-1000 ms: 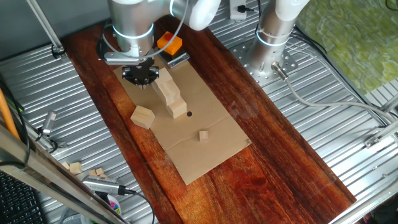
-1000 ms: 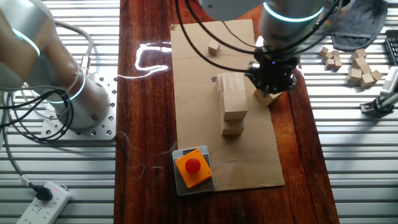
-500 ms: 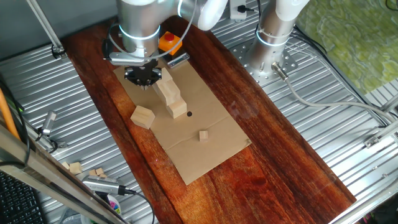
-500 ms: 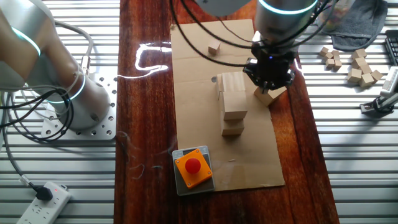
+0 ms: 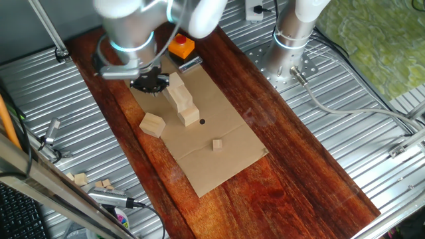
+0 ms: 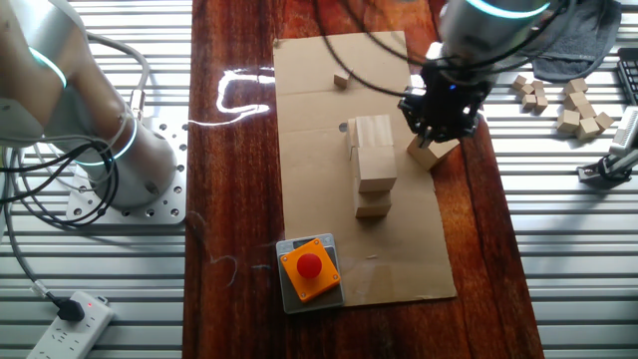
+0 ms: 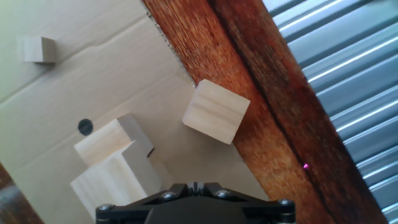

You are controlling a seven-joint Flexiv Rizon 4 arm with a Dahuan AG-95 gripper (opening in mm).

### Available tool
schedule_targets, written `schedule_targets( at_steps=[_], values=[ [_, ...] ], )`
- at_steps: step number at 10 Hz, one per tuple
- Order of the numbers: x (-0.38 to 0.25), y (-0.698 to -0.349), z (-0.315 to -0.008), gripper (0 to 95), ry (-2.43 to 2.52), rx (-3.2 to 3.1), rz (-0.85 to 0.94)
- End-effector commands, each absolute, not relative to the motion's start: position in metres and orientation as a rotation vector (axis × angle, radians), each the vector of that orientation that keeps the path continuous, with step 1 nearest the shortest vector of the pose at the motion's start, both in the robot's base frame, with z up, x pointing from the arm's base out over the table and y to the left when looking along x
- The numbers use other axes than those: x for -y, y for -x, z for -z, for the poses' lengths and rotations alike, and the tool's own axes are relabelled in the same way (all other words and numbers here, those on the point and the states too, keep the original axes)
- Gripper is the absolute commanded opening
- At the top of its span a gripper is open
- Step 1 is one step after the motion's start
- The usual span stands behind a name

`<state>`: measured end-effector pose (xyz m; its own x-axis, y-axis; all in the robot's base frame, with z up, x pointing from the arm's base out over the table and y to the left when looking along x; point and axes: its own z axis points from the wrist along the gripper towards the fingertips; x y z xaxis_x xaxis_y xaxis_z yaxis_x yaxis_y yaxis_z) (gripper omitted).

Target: Stack the blocks into a pyramid shape

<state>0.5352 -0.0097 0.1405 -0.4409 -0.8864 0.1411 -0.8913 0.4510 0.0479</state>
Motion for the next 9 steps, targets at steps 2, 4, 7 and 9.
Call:
schedule_targets(
  at_steps=[2, 4, 7, 9],
  values=[
    [0.0101, -0.5324, -0.1414, 0.0, -1.584, 2.560, 0.047],
    [0.0101, -0.5324, -0.1414, 0.0, -1.548, 2.589, 0.057],
    [0.0101, -0.5324, -0.1414, 0.0, -1.587, 2.593, 0.065],
    [0.0107, -0.5381, -0.1403, 38.0, -1.562, 2.607, 0.076]
  ],
)
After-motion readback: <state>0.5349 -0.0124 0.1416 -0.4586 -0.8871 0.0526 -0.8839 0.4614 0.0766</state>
